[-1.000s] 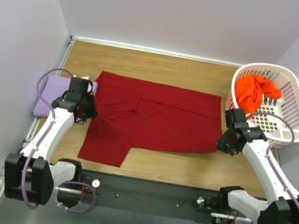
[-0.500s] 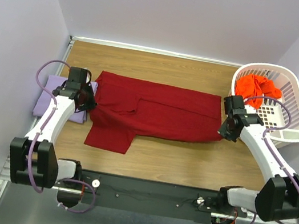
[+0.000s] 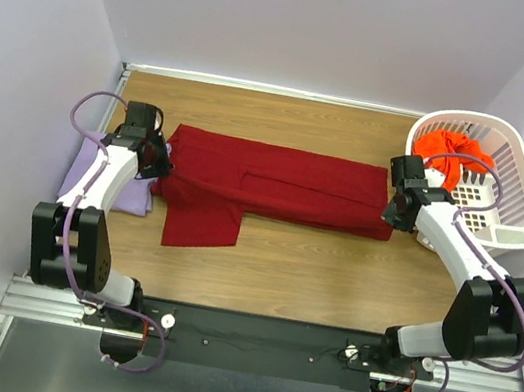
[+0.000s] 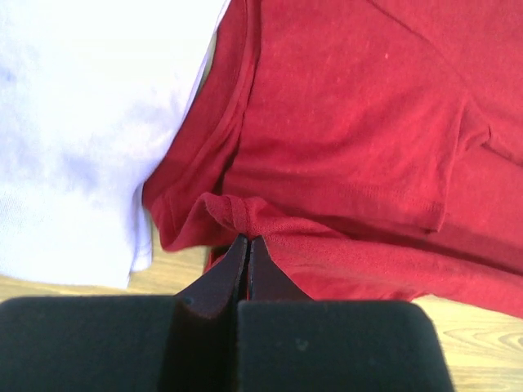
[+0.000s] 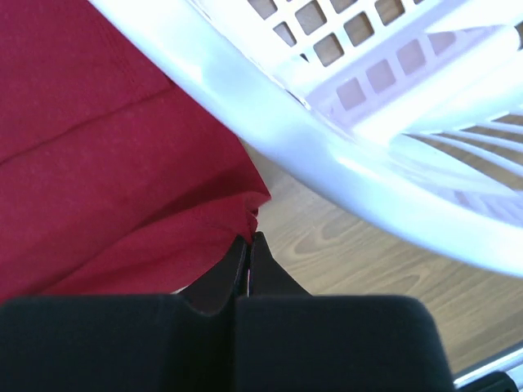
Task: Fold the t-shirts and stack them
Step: Fold the tshirt
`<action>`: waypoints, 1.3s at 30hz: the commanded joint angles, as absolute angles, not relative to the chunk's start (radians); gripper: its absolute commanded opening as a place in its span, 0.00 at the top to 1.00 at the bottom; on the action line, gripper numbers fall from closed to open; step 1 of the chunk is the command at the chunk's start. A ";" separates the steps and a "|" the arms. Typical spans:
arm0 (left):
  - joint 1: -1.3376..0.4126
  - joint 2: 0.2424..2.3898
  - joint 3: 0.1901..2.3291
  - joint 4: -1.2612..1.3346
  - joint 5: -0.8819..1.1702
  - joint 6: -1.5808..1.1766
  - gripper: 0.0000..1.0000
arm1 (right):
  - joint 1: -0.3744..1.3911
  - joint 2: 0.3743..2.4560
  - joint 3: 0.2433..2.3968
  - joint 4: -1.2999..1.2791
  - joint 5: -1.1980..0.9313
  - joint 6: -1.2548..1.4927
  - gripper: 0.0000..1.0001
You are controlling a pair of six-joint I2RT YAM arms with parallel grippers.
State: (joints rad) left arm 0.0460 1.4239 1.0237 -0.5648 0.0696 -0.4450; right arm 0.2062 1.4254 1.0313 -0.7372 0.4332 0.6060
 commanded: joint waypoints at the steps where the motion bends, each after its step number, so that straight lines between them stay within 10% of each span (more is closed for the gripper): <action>1: 0.057 1.459 1.046 -0.525 0.083 -0.434 1.00 | 0.195 1.463 1.063 -0.681 0.483 0.577 1.00; 31: 0.052 1.611 1.069 -0.397 0.045 -0.451 0.96 | 0.196 1.625 1.092 -0.580 0.479 0.531 0.89; 39: 0.043 1.549 1.111 -0.411 0.019 -0.457 0.64 | 0.196 1.563 1.124 -0.577 0.428 0.479 0.58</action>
